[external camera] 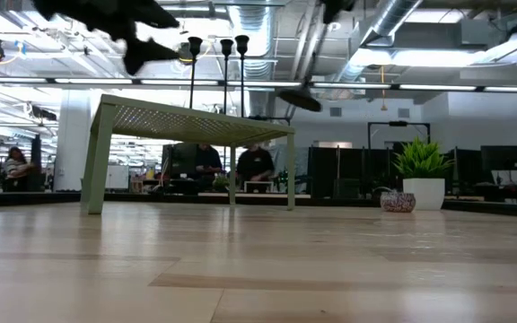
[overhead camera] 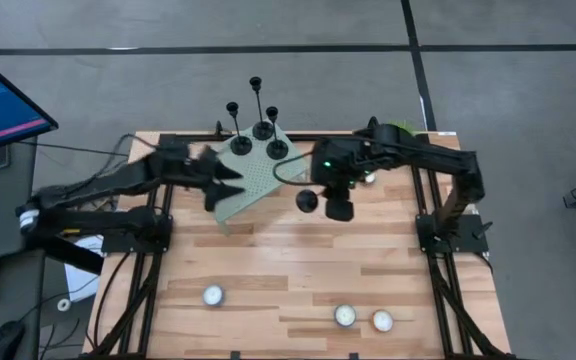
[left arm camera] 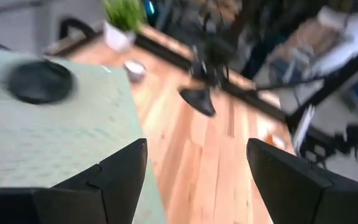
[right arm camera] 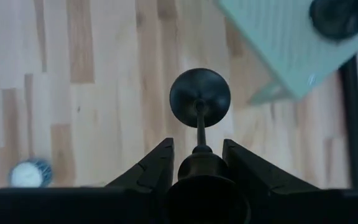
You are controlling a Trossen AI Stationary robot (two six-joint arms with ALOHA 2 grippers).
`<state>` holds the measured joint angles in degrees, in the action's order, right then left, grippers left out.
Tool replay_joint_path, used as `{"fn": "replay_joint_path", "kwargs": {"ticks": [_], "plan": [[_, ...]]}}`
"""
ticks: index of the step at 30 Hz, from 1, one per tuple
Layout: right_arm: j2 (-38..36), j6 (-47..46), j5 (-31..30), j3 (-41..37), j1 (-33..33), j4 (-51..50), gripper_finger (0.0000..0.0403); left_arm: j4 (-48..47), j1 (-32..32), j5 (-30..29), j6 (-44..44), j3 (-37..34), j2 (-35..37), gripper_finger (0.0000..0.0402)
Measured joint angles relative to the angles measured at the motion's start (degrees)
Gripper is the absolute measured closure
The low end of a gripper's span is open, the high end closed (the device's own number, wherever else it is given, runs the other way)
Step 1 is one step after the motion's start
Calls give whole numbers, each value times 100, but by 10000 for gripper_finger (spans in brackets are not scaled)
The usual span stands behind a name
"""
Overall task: Pick & Place candle stick holders
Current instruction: Align the black candle holder with the other black candle holder on the shelf
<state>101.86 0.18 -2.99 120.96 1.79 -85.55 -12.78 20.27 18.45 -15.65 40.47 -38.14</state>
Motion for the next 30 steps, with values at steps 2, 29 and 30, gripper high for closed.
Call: {"fn": "replay_joint_path", "kwargs": {"ticks": [2,29,30], "plan": [[252,190,-5,361,35,-12,281,196,-272,-14,25,-2,-373,124],[1036,793,171,1317,-36,80,275,940,-1253,-676,1355,1826,-3349,124],[1036,794,168,1317,-46,96,280,1011,-1273,-701,1414,1865,-3368,124]]}}
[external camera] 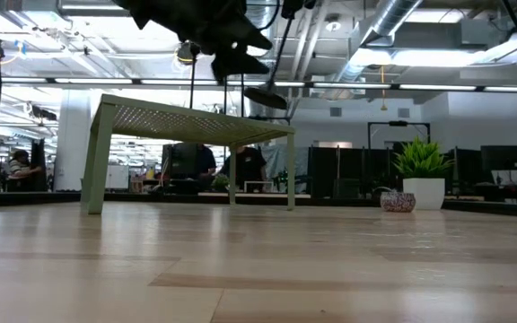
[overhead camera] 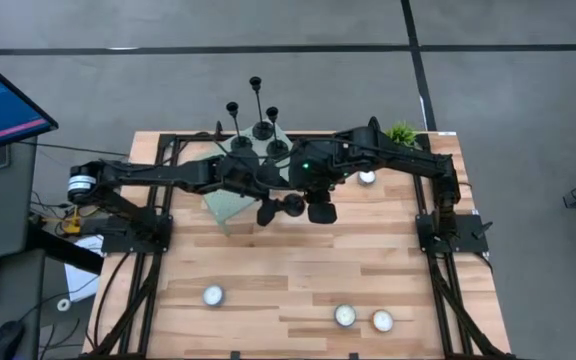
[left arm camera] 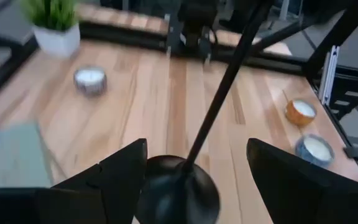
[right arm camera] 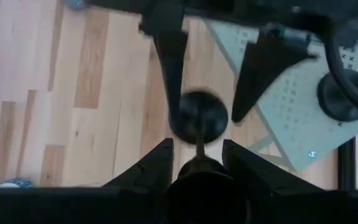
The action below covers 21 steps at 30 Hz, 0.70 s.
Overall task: Pick & Place candle stick holders
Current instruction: Align the black candle holder with the other black candle holder on the shelf
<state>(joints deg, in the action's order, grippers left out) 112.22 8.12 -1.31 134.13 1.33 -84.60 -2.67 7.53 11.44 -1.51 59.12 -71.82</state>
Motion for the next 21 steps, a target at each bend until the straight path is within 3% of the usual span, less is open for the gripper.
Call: {"fn": "replay_joint_path", "kwargs": {"ticks": [6,11,21], "plan": [[0,83,-4,-2,-16,167,289,108,-143,-28,126,34,-75,124],[0,83,-10,-2,-14,243,273,475,-270,-124,128,30,-288,134],[-2,103,-5,-2,-18,292,285,601,-302,-489,130,30,-318,267]]}}
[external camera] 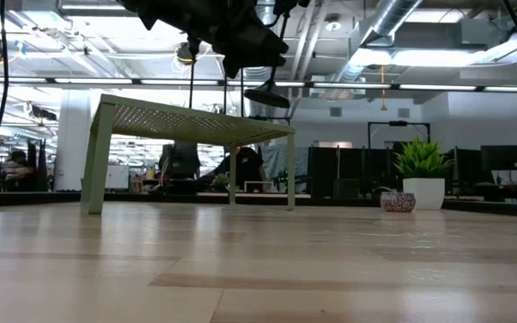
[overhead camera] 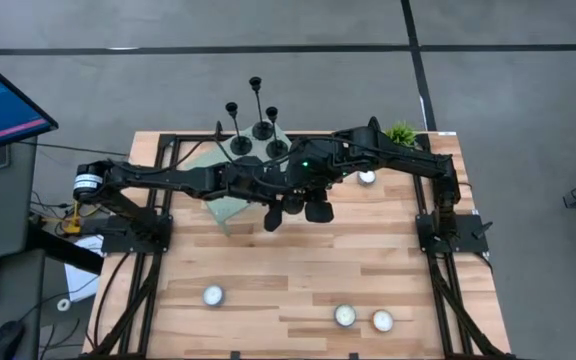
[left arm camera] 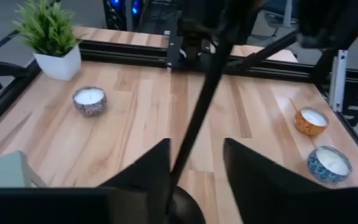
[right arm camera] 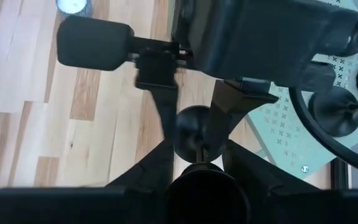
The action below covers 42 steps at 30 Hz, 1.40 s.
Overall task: Pick & Place candle stick holders
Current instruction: Align the black candle holder with the other black candle holder on the shelf
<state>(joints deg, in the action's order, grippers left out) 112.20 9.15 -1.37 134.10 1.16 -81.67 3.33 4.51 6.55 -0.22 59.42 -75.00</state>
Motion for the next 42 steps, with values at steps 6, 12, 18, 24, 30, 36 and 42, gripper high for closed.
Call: {"fn": "replay_joint_path", "kwargs": {"ticks": [6,12,18,24,30,36,42], "plan": [[0,-20,2,0,-34,0,279,63,0,-15,24,0,0,371],[-11,-17,13,0,-35,19,288,54,-37,-132,310,-7,68,389],[-9,-15,-28,2,-34,71,244,127,-71,-225,300,-11,112,393],[-132,-33,-15,78,-40,116,173,138,-87,-390,326,-4,183,393],[-676,-416,-25,70,-50,131,125,-15,-90,-658,346,0,417,394],[-1473,-882,-442,74,-217,160,121,-369,-87,-1256,324,0,981,401],[-2135,-1359,-1416,79,-624,177,120,-542,-87,-1864,320,-163,1734,401]]}}
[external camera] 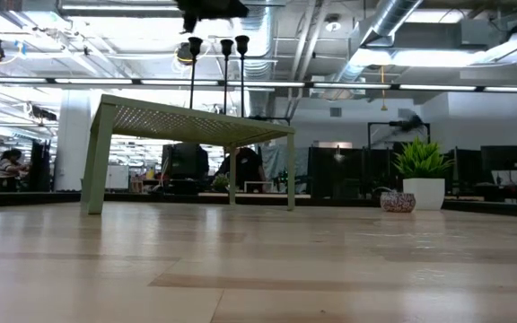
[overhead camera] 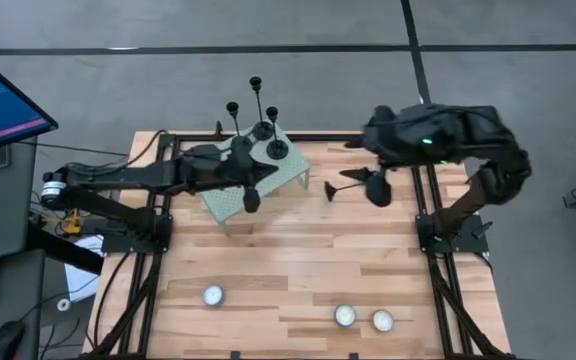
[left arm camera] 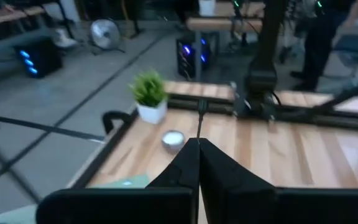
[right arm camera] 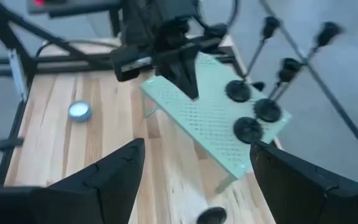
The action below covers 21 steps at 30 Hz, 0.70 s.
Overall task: Pick & Place candle stick holders
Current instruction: Align the black candle holder with the other black candle holder on the shelf
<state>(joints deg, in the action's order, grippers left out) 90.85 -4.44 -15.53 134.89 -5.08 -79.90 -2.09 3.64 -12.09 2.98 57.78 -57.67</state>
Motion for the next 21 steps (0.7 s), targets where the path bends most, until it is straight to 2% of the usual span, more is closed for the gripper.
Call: {"fn": "replay_joint_path", "kwargs": {"ticks": [8,13,17,21], "plan": [[-257,-1158,-1218,-8,-625,-1050,121,-417,-85,-188,-205,-144,409,401],[-274,-1446,-1341,-430,-602,-990,121,-453,-185,-395,-199,-143,452,401],[-597,-1682,-1109,-1622,-30,-1010,121,-512,-276,-515,-204,-139,577,400],[-1317,-1795,-630,-3520,827,-979,121,-596,-426,-637,-228,-134,771,400]]}}
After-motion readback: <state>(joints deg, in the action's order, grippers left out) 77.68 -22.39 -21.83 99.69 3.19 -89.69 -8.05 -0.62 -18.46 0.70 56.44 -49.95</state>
